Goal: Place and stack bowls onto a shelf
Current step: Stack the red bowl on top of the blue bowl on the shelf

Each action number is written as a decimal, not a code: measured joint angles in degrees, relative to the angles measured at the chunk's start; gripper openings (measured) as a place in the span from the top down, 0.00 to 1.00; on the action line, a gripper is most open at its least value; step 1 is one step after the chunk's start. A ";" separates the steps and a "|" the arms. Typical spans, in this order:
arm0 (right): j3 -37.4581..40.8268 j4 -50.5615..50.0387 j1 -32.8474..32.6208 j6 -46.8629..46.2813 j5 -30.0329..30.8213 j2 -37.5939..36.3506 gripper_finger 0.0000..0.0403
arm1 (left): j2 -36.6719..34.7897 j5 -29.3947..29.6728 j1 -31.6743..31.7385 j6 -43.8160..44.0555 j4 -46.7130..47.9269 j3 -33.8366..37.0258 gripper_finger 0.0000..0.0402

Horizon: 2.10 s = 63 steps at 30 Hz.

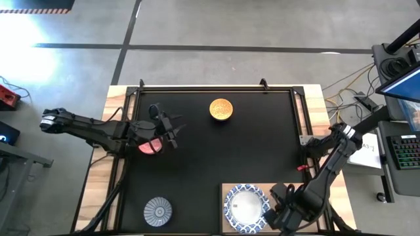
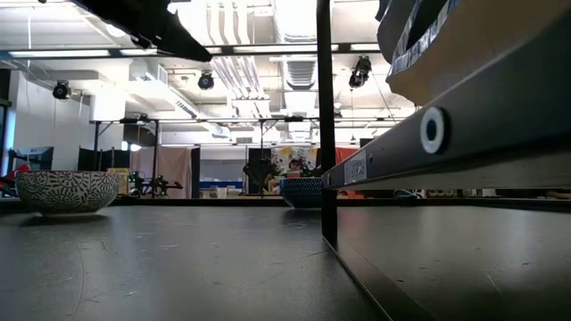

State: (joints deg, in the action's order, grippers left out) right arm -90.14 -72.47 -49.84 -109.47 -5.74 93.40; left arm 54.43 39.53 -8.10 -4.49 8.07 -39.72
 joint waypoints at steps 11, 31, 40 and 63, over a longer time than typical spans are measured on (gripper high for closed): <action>-0.24 -9.46 1.53 8.76 8.37 -2.27 0.90 | -0.12 -11.70 4.11 16.32 16.81 -0.26 0.58; 0.01 -17.54 6.18 18.61 21.28 -2.70 0.90 | 5.00 -27.36 4.39 49.79 51.88 -4.63 0.58; 0.03 -17.54 12.97 33.96 22.34 -3.53 0.90 | 5.22 -28.43 4.02 54.51 52.99 -4.55 0.58; 0.34 -17.56 20.32 40.47 23.60 -7.45 0.84 | 17.78 -27.83 -0.24 59.44 51.48 -1.81 0.58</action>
State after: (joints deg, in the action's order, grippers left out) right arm -89.80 -90.04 -29.53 -69.00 17.86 85.95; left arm 72.22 11.70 -8.34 54.95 59.55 -41.54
